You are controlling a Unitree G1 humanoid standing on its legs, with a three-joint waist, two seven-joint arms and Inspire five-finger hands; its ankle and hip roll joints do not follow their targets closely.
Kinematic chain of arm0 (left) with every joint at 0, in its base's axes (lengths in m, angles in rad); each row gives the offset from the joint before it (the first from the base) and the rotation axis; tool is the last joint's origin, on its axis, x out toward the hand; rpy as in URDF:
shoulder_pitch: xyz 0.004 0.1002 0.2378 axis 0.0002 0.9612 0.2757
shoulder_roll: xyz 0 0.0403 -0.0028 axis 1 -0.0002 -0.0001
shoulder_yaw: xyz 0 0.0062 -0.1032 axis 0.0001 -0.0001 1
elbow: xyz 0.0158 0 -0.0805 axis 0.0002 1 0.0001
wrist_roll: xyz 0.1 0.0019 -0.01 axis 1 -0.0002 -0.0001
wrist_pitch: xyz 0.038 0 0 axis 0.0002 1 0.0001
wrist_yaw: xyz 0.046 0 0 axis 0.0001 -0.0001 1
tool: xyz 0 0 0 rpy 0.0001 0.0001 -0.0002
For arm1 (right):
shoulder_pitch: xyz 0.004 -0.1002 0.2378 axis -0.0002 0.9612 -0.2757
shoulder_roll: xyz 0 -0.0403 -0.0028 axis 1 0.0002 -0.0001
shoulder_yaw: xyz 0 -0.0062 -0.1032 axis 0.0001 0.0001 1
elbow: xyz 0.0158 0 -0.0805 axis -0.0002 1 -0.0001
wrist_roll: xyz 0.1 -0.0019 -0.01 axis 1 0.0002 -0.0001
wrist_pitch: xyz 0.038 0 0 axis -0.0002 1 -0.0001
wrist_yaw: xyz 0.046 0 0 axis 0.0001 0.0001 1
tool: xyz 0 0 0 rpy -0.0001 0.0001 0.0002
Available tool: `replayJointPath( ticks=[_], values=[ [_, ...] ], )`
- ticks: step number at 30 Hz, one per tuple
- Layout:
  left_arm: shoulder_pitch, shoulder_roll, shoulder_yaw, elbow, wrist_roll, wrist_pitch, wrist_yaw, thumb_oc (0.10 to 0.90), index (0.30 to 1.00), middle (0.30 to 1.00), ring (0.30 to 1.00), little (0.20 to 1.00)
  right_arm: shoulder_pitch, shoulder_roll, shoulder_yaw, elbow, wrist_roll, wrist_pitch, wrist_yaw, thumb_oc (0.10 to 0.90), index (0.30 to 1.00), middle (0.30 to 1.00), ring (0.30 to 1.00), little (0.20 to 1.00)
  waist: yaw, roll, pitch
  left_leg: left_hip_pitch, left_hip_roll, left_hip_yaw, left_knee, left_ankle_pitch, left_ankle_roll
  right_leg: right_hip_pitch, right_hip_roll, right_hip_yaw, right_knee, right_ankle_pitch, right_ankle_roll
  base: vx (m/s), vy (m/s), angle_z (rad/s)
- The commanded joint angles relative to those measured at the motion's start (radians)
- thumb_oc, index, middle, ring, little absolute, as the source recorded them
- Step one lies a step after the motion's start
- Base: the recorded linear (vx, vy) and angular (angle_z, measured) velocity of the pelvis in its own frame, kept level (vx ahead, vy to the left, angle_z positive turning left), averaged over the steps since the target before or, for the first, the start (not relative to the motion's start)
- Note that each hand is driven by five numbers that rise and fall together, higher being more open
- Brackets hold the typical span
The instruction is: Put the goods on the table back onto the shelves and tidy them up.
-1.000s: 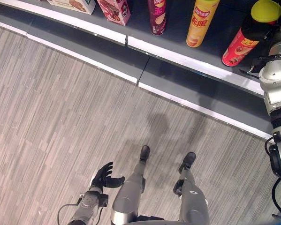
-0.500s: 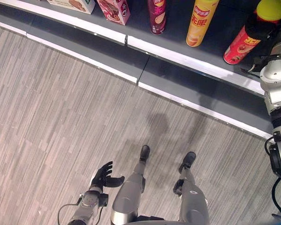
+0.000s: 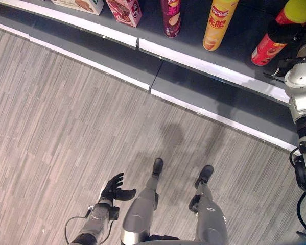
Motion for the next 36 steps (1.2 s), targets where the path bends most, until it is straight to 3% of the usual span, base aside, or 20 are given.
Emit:
replayJointPath(
  ticks=[1,6,11,17,36],
  values=[
    [0.003,0.064,-0.034,0.043,-0.037,-0.007,0.015,0.800,0.900,0.900,0.900,0.900,-0.085,-0.039,0.030,-0.036,0.052,-0.055,-0.038,0.800,0.900,0.900,0.900,0.900,-0.007,-0.080,-0.053,0.049,0.012,0.124,0.003,-0.076,-0.045,0.096,-0.055,0.130,0.028,-0.128,0.094,0.00,0.000,0.00],
    [0.000,0.062,-0.034,0.051,-0.041,-0.006,0.013,0.800,0.900,0.900,0.900,0.900,-0.076,-0.004,-0.004,-0.013,0.156,-0.081,-0.020,0.800,0.900,0.900,0.900,0.900,-0.009,-0.083,-0.054,0.050,0.013,0.127,0.003,-0.076,-0.046,0.096,-0.054,0.131,0.027,-0.125,0.094,0.00,0.000,0.00],
    [0.003,0.066,-0.037,0.055,-0.048,-0.004,0.001,0.800,0.900,0.900,0.900,0.900,-0.062,0.059,-0.066,0.033,0.422,-0.144,0.054,0.800,0.900,0.900,0.900,0.900,-0.008,-0.084,-0.053,0.049,0.014,0.135,0.003,-0.076,-0.050,0.093,-0.054,0.131,0.022,-0.120,0.095,0.00,0.000,0.00],
    [0.018,0.070,-0.042,0.056,-0.051,-0.003,-0.014,0.800,0.900,0.900,0.900,0.900,-0.057,0.075,-0.101,0.051,0.610,-0.191,0.119,0.800,0.900,0.900,0.900,0.900,-0.006,-0.083,-0.051,0.051,0.017,0.141,0.003,-0.077,-0.052,0.093,-0.053,0.130,0.020,-0.118,0.096,0.00,0.000,0.00],
    [0.018,0.068,-0.044,0.049,-0.057,0.000,-0.024,0.800,0.900,0.900,0.900,0.900,-0.023,0.109,-0.089,0.079,0.628,-0.168,0.157,0.800,0.900,0.900,0.900,0.900,-0.003,-0.074,-0.051,0.052,0.020,0.143,0.003,-0.073,-0.056,0.095,-0.049,0.127,0.018,-0.117,0.095,0.00,0.000,0.00]
  ],
)
